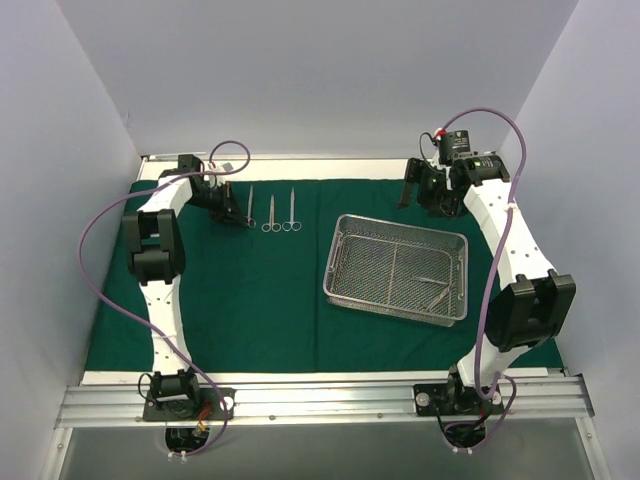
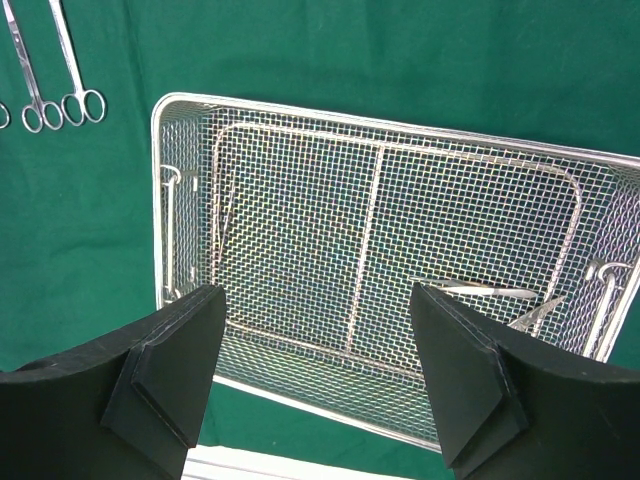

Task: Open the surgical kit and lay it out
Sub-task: Place the medical item in the surgical kit.

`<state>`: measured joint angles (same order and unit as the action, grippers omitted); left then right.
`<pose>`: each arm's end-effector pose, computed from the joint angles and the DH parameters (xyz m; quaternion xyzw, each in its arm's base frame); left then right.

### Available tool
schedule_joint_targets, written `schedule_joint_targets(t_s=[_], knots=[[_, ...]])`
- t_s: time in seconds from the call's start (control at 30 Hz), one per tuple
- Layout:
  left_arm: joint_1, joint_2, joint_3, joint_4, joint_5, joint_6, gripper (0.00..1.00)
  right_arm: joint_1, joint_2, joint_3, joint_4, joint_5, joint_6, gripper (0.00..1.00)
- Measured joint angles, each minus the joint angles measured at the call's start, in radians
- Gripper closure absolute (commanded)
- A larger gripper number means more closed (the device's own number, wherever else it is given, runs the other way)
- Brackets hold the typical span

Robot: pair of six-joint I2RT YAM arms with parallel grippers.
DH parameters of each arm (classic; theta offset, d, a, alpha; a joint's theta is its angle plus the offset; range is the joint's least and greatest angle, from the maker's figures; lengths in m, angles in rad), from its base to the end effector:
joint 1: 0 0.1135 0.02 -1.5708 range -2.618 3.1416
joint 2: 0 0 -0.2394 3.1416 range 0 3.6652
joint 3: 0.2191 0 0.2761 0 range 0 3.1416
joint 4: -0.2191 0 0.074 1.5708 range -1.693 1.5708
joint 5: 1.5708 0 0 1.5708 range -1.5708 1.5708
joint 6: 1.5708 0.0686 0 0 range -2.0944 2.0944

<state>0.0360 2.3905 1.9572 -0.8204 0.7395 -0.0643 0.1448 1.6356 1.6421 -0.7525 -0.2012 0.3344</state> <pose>0.5050 -0.0281 0.0997 0.0108 0.9224 -0.3589 0.1422 0.4021 0.0725 0.3183 0.0462 0.9112 0.1840 0.3656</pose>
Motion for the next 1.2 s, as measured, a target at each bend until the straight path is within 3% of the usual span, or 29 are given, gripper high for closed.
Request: schedule_joint_targets(t_s=[0.43,0.63,1.03,1.2], knots=[[-0.003,0.015,0.003,-0.008,0.051,-0.002,0.98,-0.002,0.053,0.0,0.0,-0.026,-0.013,0.26],[-0.003,0.032,0.003,-0.019,0.063,-0.005,0.85,-0.002,0.053,0.0,0.001,-0.034,-0.018,0.26],[0.0,0.049,0.003,-0.039,0.059,-0.018,0.84,-0.002,0.053,0.0,0.008,-0.04,-0.022,0.26],[0.001,0.05,0.003,-0.043,0.04,-0.024,0.74,-0.005,0.053,-0.007,0.015,-0.045,-0.023,0.25]])
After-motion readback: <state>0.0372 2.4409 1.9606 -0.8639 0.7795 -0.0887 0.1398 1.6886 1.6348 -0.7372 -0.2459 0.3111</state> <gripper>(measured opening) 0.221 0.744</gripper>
